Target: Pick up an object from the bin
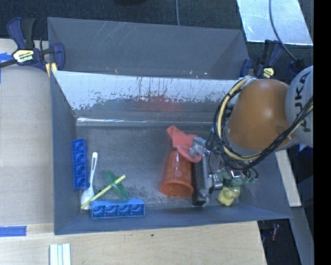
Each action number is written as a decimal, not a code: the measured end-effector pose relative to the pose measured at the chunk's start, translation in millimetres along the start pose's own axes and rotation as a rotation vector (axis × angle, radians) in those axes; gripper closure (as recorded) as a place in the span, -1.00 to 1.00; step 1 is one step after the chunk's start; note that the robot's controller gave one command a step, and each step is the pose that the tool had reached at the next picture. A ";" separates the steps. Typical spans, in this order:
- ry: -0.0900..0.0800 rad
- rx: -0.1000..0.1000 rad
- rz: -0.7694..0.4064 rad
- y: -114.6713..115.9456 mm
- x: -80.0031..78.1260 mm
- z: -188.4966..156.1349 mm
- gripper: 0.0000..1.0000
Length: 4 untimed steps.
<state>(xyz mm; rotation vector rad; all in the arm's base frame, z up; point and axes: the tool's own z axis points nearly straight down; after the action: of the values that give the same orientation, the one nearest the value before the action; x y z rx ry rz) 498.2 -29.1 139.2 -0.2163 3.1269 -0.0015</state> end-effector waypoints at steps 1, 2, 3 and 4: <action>-0.003 0.002 -0.149 4.4 -36.2 -19.8 -1.00; 0.001 0.000 -0.162 17.7 -52.1 27.7 -1.00; -0.018 0.004 -0.391 9.1 -68.6 68.1 1.00; -0.018 0.004 -0.391 9.1 -68.6 68.1 1.00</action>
Offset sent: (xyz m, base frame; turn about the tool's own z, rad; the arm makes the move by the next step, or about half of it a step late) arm 0.0495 0.0326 -0.0518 -0.1346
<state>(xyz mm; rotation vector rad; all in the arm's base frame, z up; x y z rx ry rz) 565.4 -10.7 71.6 -0.8142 3.0080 -0.0078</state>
